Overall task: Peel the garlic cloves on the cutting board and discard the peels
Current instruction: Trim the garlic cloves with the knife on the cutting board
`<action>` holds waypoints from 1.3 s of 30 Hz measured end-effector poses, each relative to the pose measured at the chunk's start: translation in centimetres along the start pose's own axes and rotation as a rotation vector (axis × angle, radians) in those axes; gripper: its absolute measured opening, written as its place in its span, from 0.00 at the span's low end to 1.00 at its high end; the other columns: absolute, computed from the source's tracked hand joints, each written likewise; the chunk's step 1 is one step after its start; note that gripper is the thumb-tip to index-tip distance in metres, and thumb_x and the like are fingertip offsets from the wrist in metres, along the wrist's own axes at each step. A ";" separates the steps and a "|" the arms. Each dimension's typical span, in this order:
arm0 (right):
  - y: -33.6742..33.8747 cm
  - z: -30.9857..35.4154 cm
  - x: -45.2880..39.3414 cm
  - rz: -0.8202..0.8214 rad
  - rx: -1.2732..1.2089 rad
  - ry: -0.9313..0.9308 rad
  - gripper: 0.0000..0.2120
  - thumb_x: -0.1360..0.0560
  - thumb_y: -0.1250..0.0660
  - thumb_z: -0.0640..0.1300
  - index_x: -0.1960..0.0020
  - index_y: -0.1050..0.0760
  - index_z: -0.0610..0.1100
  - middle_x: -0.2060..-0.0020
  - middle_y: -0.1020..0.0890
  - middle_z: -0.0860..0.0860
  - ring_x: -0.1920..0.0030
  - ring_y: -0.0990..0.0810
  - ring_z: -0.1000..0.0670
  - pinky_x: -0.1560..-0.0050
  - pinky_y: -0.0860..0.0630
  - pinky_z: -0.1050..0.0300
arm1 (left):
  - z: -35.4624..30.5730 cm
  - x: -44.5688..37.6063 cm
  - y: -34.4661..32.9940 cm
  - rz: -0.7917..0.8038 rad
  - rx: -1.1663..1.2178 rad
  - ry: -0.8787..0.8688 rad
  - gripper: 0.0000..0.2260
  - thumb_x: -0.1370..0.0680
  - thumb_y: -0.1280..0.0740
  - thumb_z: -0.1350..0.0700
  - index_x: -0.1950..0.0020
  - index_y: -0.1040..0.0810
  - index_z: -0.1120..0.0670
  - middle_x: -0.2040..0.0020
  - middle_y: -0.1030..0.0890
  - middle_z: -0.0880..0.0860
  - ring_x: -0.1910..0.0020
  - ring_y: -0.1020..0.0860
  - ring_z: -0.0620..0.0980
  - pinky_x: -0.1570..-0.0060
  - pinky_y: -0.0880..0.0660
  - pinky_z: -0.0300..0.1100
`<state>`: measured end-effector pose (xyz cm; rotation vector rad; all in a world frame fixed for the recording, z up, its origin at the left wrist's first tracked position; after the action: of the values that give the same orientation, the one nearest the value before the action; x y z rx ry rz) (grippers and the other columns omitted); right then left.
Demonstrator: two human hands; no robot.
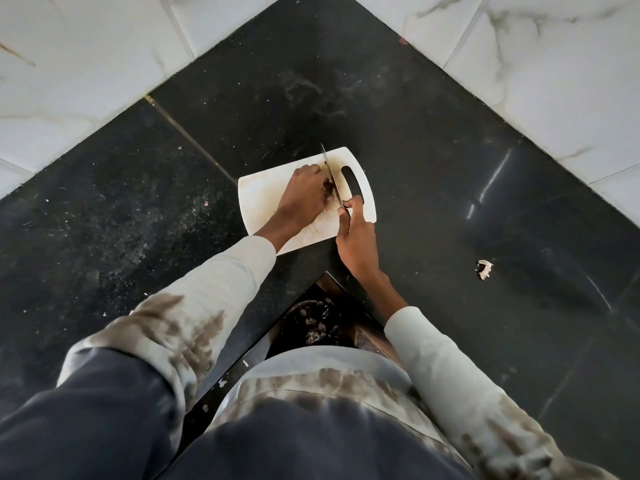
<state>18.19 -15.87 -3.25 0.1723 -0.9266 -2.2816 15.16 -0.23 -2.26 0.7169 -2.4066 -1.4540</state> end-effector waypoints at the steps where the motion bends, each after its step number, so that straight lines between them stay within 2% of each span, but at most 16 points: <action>1: 0.1 0.1 0.0 0.001 -0.014 0.001 0.09 0.13 0.42 0.46 0.33 0.36 0.49 0.66 0.24 0.54 0.70 0.29 0.54 0.67 0.33 0.59 | 0.0 0.1 0.0 -0.001 0.002 0.003 0.11 0.18 0.32 0.60 0.37 0.17 0.61 0.42 0.17 0.59 0.42 0.21 0.58 0.36 0.25 0.50; 4: 0.4 0.2 -0.1 0.004 -0.045 0.012 0.09 0.13 0.41 0.45 0.33 0.34 0.47 0.71 0.28 0.53 0.75 0.33 0.56 0.75 0.39 0.66 | 0.0 0.2 0.0 0.004 0.018 0.015 0.12 0.18 0.31 0.61 0.35 0.18 0.61 0.40 0.17 0.59 0.41 0.21 0.58 0.34 0.24 0.51; 6: 0.3 0.3 -0.4 0.019 -0.049 0.007 0.10 0.13 0.41 0.45 0.32 0.34 0.46 0.70 0.28 0.54 0.75 0.33 0.56 0.77 0.37 0.67 | -0.1 0.3 -0.1 0.018 0.024 0.024 0.13 0.18 0.30 0.61 0.35 0.18 0.61 0.40 0.17 0.59 0.41 0.20 0.58 0.34 0.24 0.51; 8: 0.1 0.4 -1.0 0.037 -0.065 -0.005 0.10 0.13 0.41 0.45 0.32 0.34 0.46 0.69 0.28 0.54 0.73 0.32 0.56 0.77 0.37 0.67 | -0.2 0.5 -0.1 0.020 0.034 0.032 0.13 0.19 0.29 0.60 0.35 0.18 0.60 0.41 0.16 0.58 0.42 0.20 0.57 0.34 0.23 0.51; 13: -0.4 0.0 -1.3 0.064 -0.124 -0.034 0.09 0.12 0.42 0.46 0.33 0.36 0.47 0.70 0.27 0.47 0.78 0.34 0.56 0.77 0.40 0.65 | 0.1 1.1 0.2 -0.001 0.103 0.071 0.09 0.20 0.30 0.62 0.40 0.16 0.59 0.46 0.16 0.57 0.48 0.20 0.55 0.42 0.21 0.50; 18: -0.4 0.1 -1.1 0.075 -0.109 -0.003 0.10 0.12 0.42 0.45 0.32 0.35 0.46 0.71 0.27 0.51 0.76 0.32 0.55 0.77 0.38 0.66 | 0.2 1.4 0.1 -0.012 0.117 0.081 0.07 0.21 0.30 0.63 0.45 0.16 0.59 0.49 0.16 0.56 0.50 0.20 0.55 0.46 0.21 0.49; 22: -0.8 0.2 -2.1 0.076 -0.099 0.008 0.13 0.13 0.41 0.43 0.29 0.36 0.46 0.68 0.24 0.47 0.75 0.29 0.53 0.77 0.36 0.66 | 0.0 1.1 0.3 0.002 0.110 0.067 0.05 0.22 0.29 0.62 0.47 0.16 0.58 0.51 0.16 0.56 0.51 0.21 0.55 0.47 0.21 0.50; 26: -0.5 -0.4 -1.2 0.072 -0.033 0.040 0.13 0.13 0.42 0.45 0.29 0.35 0.46 0.64 0.22 0.51 0.74 0.29 0.54 0.75 0.37 0.66 | -0.1 1.1 0.2 0.007 0.100 0.075 0.07 0.22 0.31 0.63 0.45 0.16 0.59 0.49 0.16 0.56 0.50 0.20 0.56 0.46 0.21 0.50; 27: -0.4 -0.6 -1.2 0.074 -0.014 0.050 0.13 0.13 0.42 0.45 0.29 0.36 0.46 0.62 0.21 0.51 0.73 0.27 0.54 0.73 0.36 0.66 | -0.1 1.2 0.1 -0.003 0.100 0.081 0.07 0.23 0.31 0.63 0.46 0.17 0.59 0.49 0.16 0.56 0.49 0.20 0.57 0.46 0.21 0.51; 30: -0.9 -0.3 -2.0 0.081 0.001 0.057 0.15 0.13 0.41 0.44 0.27 0.36 0.46 0.62 0.19 0.48 0.69 0.23 0.48 0.68 0.30 0.55 | 0.0 1.2 0.0 0.004 0.098 0.097 0.06 0.23 0.29 0.62 0.47 0.17 0.60 0.48 0.16 0.57 0.48 0.20 0.57 0.44 0.21 0.52; 33: -1.1 -0.4 -1.9 0.060 0.007 0.037 0.16 0.13 0.41 0.43 0.26 0.36 0.44 0.62 0.21 0.50 0.69 0.23 0.51 0.68 0.29 0.57 | -0.2 1.0 0.2 0.031 0.082 0.095 0.06 0.24 0.28 0.62 0.48 0.17 0.60 0.48 0.16 0.57 0.49 0.20 0.57 0.44 0.21 0.53; 36: -0.6 -1.4 0.0 0.051 0.036 0.034 0.10 0.12 0.43 0.45 0.32 0.35 0.47 0.60 0.22 0.51 0.65 0.22 0.46 0.61 0.26 0.50 | 0.0 1.0 0.0 0.018 0.066 0.117 0.08 0.26 0.30 0.65 0.47 0.16 0.60 0.48 0.16 0.57 0.48 0.20 0.57 0.44 0.21 0.52; 39: -0.8 -1.8 0.8 0.026 0.053 0.017 0.07 0.13 0.43 0.46 0.36 0.35 0.48 0.64 0.22 0.48 0.66 0.22 0.43 0.62 0.29 0.49 | 0.1 1.0 0.0 0.000 0.058 0.135 0.10 0.26 0.31 0.66 0.46 0.16 0.61 0.48 0.16 0.57 0.48 0.20 0.58 0.44 0.21 0.51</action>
<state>17.80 -17.00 -4.99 0.2007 -0.9757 -2.2299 14.27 -0.74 -2.38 0.8017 -2.3548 -1.2966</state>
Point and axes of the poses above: each hand's wrist, its own x-axis away from the middle knuckle, its own y-axis out of the back of the hand, z = x × y, the point moved 5 cm from there along -x, towards the middle knuckle
